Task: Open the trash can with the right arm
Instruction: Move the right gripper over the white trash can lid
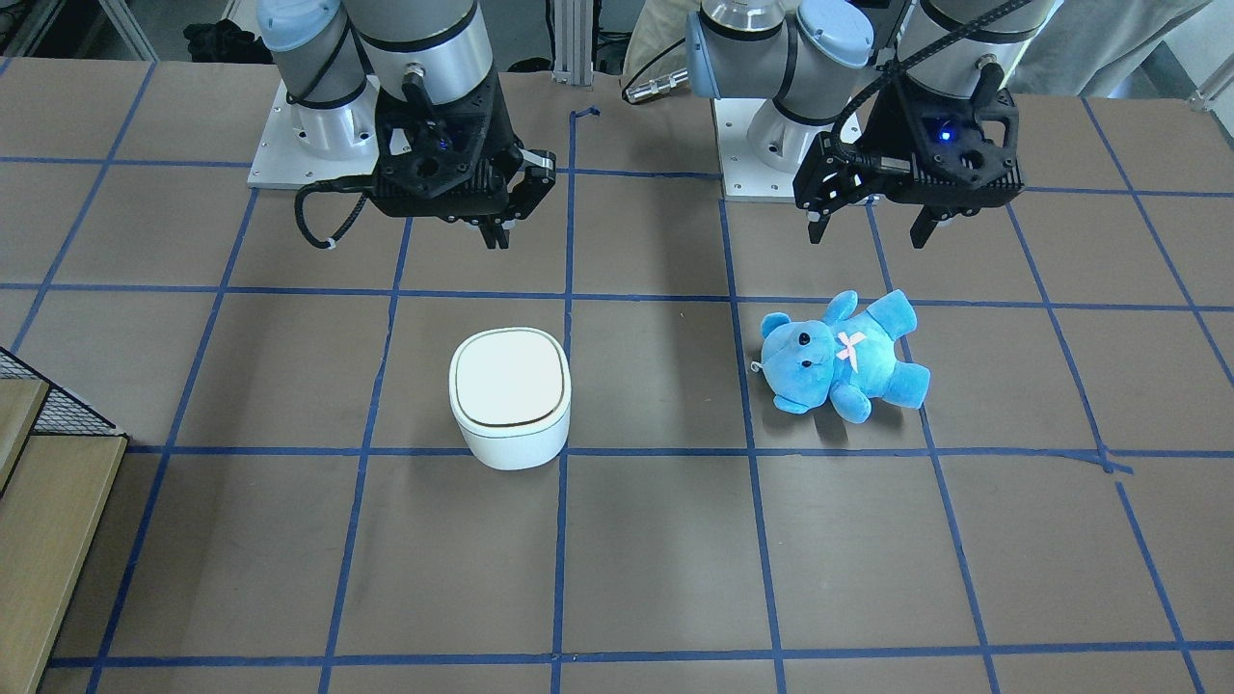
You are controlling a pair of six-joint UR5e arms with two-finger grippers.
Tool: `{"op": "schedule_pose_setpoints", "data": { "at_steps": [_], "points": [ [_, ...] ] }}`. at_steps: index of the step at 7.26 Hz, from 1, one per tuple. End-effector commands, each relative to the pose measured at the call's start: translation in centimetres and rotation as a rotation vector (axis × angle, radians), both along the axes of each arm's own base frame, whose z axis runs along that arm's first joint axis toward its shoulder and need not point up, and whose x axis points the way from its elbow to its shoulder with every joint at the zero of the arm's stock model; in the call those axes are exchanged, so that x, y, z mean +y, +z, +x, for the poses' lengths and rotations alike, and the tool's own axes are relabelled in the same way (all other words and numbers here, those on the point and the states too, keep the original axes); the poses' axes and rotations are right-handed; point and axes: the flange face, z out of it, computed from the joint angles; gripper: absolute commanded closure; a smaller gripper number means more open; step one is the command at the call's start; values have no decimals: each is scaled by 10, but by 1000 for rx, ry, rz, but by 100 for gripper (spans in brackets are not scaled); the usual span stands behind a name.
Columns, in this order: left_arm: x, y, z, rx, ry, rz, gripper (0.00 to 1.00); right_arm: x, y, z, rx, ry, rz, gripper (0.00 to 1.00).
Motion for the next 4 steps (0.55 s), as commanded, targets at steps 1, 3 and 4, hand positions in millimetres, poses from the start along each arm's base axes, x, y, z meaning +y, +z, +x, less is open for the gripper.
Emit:
{"op": "schedule_pose_setpoints", "data": {
  "at_steps": [1,3,4],
  "points": [
    [0,0,0,0,0,1,0,15,-41,8,32,16,74,100],
    [0,0,0,0,0,1,0,7,-55,-1,50,12,22,100],
    [0,0,0,0,0,1,0,0,-64,-6,71,54,23,100]
  ]
}}
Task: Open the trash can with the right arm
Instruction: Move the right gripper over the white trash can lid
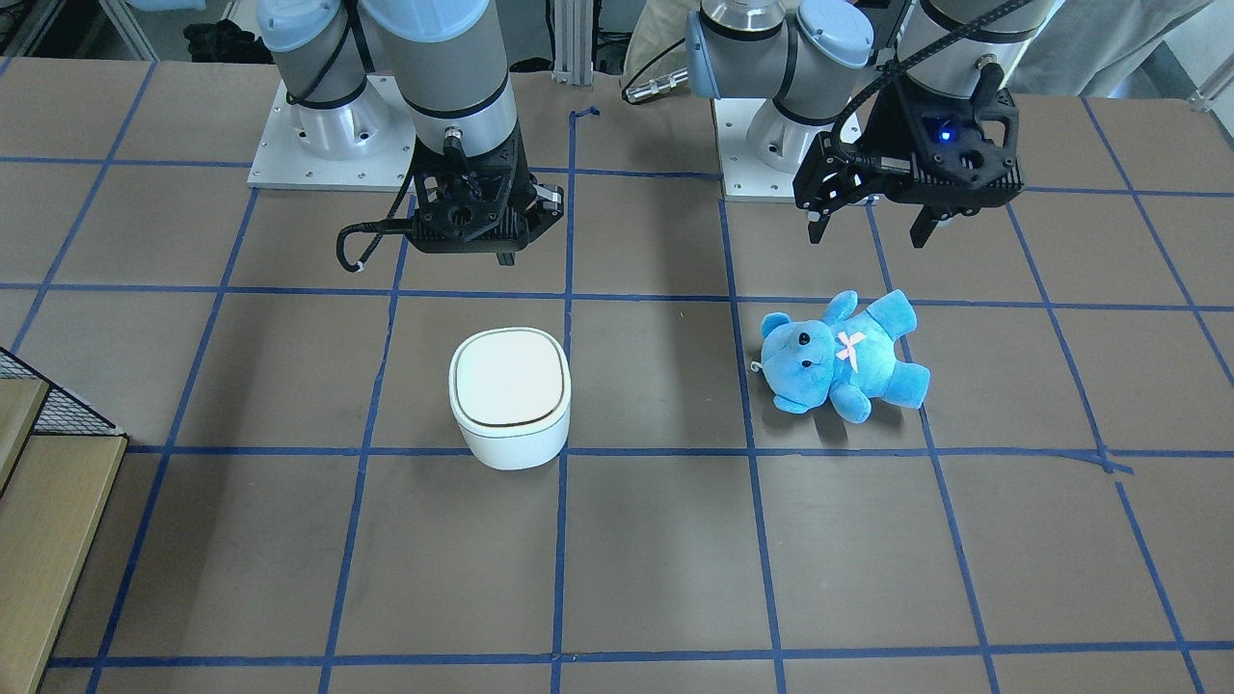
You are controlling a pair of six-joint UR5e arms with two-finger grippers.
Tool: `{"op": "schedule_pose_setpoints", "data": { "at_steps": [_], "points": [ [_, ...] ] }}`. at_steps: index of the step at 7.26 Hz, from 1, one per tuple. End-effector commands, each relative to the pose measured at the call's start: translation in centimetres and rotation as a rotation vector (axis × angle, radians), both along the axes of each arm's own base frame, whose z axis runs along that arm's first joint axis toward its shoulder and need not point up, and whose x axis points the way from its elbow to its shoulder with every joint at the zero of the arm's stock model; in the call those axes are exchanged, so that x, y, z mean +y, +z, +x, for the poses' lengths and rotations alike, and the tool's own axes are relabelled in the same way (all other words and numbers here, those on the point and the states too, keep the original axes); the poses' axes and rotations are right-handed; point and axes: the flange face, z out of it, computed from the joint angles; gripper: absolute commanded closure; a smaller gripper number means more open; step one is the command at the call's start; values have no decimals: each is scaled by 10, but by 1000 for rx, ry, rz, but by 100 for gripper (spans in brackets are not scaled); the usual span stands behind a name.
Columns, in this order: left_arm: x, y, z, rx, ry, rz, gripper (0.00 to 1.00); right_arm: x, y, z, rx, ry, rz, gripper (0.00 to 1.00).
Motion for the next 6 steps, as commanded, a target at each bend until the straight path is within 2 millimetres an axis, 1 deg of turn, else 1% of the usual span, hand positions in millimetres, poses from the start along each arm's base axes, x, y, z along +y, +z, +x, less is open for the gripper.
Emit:
{"op": "schedule_pose_setpoints", "data": {
  "at_steps": [1,3,4,5,6],
  "points": [
    [0,0,0,0,0,0,0,-19,-23,-13,21,117,7,100],
    [0,0,-1,0,-2,0,0,-37,-31,-37,18,87,24,100],
    [0,0,0,0,0,0,0,-45,-45,-39,24,69,48,100],
    [0,0,0,0,0,0,0,-55,-52,-36,24,63,57,100],
    [0,0,0,0,0,0,0,-58,-58,-35,25,50,64,100]
  ]
}}
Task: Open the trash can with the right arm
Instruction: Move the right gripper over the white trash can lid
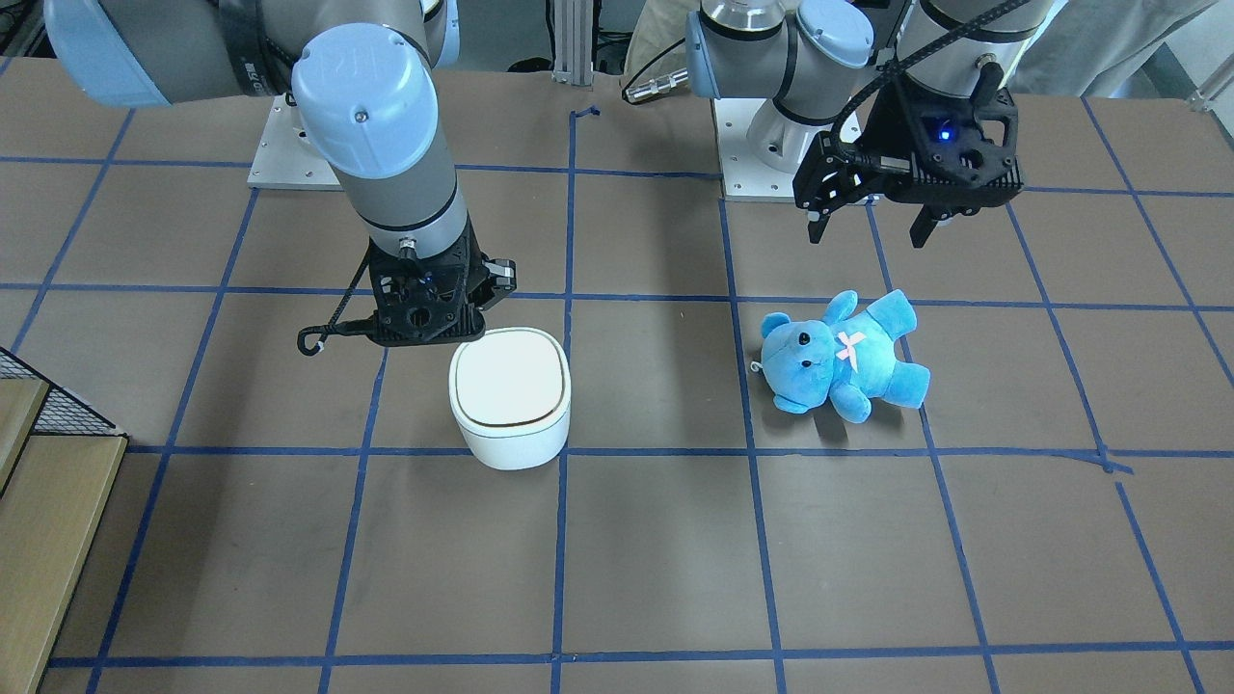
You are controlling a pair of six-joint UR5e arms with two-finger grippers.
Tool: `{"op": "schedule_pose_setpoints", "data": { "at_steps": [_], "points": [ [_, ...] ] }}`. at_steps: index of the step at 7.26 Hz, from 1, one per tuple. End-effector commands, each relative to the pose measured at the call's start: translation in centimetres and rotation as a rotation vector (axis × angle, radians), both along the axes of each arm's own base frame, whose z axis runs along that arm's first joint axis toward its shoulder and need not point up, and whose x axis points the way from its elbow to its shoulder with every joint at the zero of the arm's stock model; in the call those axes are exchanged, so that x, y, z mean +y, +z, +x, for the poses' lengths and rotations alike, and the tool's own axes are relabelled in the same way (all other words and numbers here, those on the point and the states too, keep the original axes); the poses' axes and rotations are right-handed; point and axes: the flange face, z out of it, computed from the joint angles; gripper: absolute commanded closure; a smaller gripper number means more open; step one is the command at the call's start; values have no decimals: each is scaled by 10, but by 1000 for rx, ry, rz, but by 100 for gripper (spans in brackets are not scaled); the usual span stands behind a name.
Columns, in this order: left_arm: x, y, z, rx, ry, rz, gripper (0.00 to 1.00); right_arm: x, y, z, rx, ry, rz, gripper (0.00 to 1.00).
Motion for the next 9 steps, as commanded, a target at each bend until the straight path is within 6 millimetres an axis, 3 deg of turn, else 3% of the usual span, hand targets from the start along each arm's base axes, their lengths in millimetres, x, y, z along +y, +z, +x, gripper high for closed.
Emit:
{"op": "schedule_pose_setpoints", "data": {
  "at_steps": [1,4,7,9],
  "points": [
    [0,0,0,0,0,0,0,-8,-5,3,-2,-69,3,100],
    [0,0,0,0,0,0,0,-24,12,11,-61,-149,-57,100],
    [0,0,0,0,0,0,0,-29,-10,14,-69,-150,-45,100],
    [0,0,0,0,0,0,0,-29,-38,13,-68,-147,-44,100]
  ]
}}
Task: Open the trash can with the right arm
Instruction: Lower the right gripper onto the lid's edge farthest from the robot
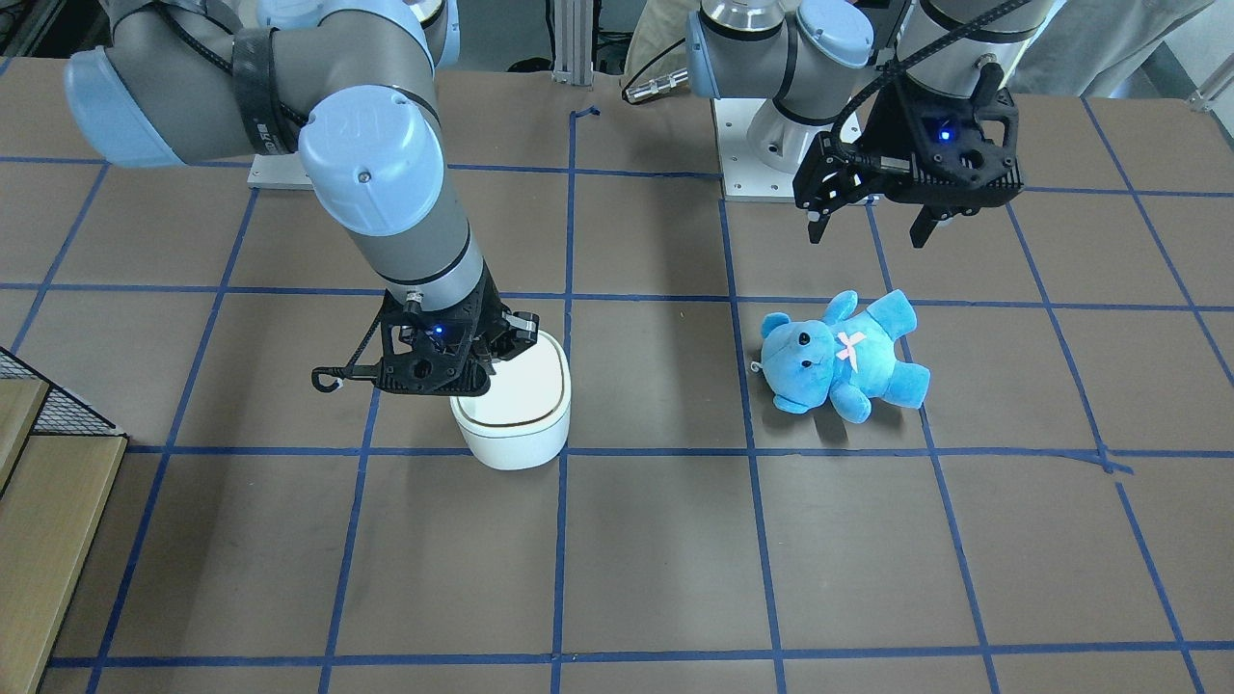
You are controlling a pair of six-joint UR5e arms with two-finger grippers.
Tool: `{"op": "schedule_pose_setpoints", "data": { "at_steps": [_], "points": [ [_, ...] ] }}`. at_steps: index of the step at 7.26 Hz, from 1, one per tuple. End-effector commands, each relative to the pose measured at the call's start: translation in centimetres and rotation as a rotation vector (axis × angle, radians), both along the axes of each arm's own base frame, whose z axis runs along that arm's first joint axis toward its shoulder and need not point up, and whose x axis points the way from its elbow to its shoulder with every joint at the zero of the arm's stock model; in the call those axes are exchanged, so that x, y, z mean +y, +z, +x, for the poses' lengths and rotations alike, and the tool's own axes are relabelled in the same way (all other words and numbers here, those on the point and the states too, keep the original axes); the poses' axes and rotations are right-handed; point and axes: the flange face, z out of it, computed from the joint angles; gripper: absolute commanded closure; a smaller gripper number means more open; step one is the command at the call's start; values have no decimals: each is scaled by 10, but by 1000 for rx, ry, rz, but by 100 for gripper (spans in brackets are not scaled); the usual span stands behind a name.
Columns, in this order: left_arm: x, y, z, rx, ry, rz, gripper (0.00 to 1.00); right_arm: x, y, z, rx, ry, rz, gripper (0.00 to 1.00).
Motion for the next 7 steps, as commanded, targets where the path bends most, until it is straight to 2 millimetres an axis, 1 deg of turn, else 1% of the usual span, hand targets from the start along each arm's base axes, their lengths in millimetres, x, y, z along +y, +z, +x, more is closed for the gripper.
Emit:
{"op": "schedule_pose_setpoints", "data": {
  "at_steps": [1,4,7],
  "points": [
    [0,0,0,0,0,0,0,4,-25,-1,2,3,3,100],
    [0,0,0,0,0,0,0,1,-37,-1,14,5,12,100],
    [0,0,-1,0,-1,0,0,-2,-43,-1,16,7,8,100]
  ]
}}
